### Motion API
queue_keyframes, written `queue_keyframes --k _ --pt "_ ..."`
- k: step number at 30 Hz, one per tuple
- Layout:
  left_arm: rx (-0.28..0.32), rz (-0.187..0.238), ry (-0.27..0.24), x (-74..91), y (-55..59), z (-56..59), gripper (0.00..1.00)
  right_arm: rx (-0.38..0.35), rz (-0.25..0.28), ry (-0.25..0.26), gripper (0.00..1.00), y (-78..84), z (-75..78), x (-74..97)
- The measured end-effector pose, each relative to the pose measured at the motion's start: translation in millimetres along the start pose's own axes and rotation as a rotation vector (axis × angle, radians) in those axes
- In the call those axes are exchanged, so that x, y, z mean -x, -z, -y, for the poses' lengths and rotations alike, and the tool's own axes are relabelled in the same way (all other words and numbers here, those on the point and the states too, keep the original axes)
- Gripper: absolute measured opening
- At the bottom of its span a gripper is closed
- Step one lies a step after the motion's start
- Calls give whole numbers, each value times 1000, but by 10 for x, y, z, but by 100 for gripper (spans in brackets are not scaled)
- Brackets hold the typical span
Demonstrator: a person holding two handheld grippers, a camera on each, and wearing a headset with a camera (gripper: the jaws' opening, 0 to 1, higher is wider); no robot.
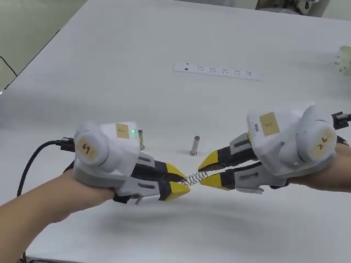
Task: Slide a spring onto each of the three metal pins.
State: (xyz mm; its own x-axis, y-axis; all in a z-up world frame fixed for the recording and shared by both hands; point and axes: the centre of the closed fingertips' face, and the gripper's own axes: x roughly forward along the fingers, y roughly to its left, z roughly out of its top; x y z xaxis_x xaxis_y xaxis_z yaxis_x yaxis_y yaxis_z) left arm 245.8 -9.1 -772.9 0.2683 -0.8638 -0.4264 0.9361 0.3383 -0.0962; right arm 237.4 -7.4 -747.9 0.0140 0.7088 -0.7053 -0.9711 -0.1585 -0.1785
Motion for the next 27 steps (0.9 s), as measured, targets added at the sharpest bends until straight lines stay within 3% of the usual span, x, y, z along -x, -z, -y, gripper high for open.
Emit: queue_keyframes --k 12,16,20,27 --pt "-11 -4 3 12 8 28 2 -15 70 2 7 -137 -18 -25" --pt "-16 8 14 10 -24 76 2 -45 140 0 7 -285 -27 -38" --pt "-47 -10 16 -17 -31 116 2 -34 144 3 7 -309 -31 -89" --pt "-49 -16 1 62 -1 92 2 -65 223 52 7 -316 -11 -79"
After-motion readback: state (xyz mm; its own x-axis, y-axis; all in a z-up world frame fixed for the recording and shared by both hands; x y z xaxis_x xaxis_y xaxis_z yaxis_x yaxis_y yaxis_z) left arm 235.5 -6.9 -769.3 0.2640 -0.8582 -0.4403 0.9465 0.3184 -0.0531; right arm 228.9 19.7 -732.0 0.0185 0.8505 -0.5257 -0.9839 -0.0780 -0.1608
